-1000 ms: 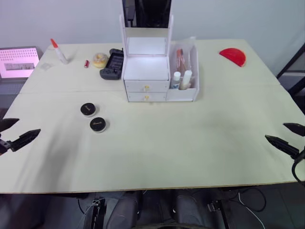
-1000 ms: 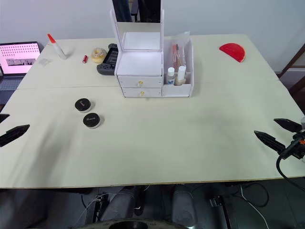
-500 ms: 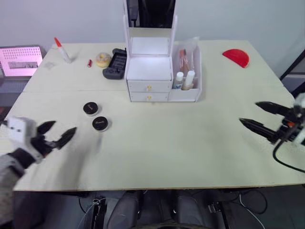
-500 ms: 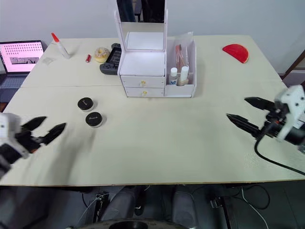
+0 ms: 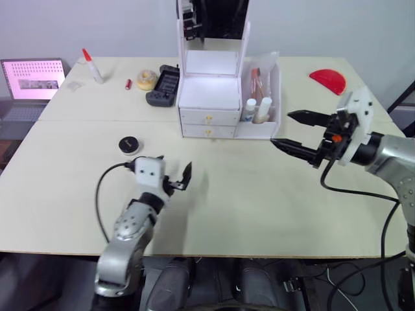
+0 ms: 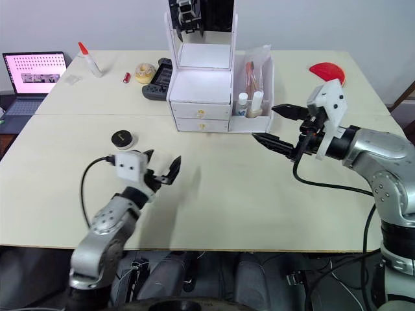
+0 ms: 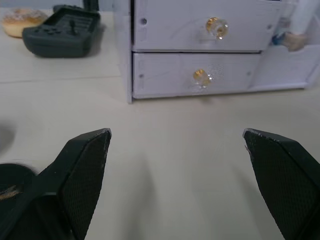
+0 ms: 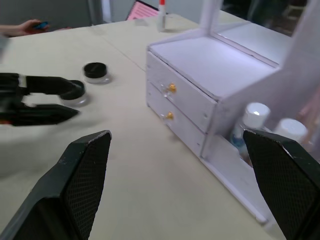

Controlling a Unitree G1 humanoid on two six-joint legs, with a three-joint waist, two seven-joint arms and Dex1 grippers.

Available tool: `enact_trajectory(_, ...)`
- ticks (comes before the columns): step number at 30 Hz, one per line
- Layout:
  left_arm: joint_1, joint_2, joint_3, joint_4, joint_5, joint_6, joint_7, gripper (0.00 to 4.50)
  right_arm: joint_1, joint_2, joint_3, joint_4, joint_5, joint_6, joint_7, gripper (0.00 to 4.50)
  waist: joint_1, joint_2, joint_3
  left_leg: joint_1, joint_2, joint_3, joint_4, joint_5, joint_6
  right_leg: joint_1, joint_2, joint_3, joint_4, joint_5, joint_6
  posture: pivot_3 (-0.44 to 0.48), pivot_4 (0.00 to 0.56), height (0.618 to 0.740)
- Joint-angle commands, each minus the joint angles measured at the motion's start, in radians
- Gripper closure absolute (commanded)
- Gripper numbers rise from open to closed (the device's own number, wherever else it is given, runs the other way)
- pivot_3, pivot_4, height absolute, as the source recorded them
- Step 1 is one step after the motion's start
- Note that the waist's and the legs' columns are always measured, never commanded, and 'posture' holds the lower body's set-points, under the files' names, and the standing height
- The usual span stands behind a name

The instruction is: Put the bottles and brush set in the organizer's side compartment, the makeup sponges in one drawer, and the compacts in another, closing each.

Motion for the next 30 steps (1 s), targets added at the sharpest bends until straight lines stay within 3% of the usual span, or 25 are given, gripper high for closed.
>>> enact_trajectory(1,-0.104,-0.06,-0.1,0.141,0.103,-0.08,0.061,0.05,-0.044,-0.015,0.002,0.008,-0.003,0.0,0.013,0.0,0.0,0.0,0.0,0.0,0.0,0.0,0.0,0.0,0.0,0.0,0.0,0.0,0.0,0.001,0.002,0.0,0.15,0.738)
enact_trajectory(13,-0.393,-0.206,-0.053,0.61,0.17,-0.276,0.214,0.05,-0.011,-0.026,-0.022,-0.001,-0.004,0.008,0.031,0.0,0.0,0.0,0.0,-0.001,0.001,-0.001,0.0,0.0,0.0,-0.001,0.003,0.0,0.0,0.002,0.004,0.0,0.15,0.738)
enact_trajectory(23,-0.529,-0.238,-0.006,0.796,0.179,-0.359,0.252,0.05,0.022,-0.02,-0.044,-0.038,0.013,0.021,0.01,0.0,-0.002,0.0,0.0,-0.001,0.001,-0.001,0.0,0.0,0.0,0.0,0.003,0.0,0.0,0.002,0.005,0.0,0.15,0.738)
enact_trajectory(30,-0.548,-0.249,0.013,0.837,0.173,-0.372,0.258,0.05,0.02,-0.016,-0.049,-0.047,0.017,0.03,0.001,0.0,-0.002,0.0,0.0,-0.001,0.001,-0.001,0.0,0.0,0.0,-0.001,0.003,0.0,-0.001,0.002,0.005,0.0,0.15,0.738)
